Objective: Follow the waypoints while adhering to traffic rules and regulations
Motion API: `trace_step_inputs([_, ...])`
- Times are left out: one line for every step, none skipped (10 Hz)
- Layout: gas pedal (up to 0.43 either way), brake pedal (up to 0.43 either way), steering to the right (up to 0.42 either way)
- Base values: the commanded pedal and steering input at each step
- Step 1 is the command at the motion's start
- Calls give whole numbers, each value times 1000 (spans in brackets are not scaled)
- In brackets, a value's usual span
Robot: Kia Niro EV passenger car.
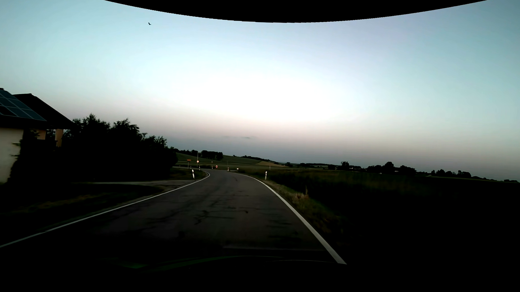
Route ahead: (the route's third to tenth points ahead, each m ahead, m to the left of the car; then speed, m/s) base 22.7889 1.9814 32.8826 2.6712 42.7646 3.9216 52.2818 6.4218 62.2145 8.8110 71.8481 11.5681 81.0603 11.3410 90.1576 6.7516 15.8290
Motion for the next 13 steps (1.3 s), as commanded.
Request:
trace_step_inputs([0,104,-19])
trace_step_inputs([0,110,-19])
trace_step_inputs([0,116,-19])
trace_step_inputs([0,122,-19])
trace_step_inputs([0,128,-19])
trace_step_inputs([0,134,-19])
trace_step_inputs([0,146,-20])
trace_step_inputs([0,159,-21])
trace_step_inputs([0,171,-22])
trace_step_inputs([0,177,-23])
trace_step_inputs([0,183,-23])
trace_step_inputs([0,189,-23])
trace_step_inputs([0,195,-23])
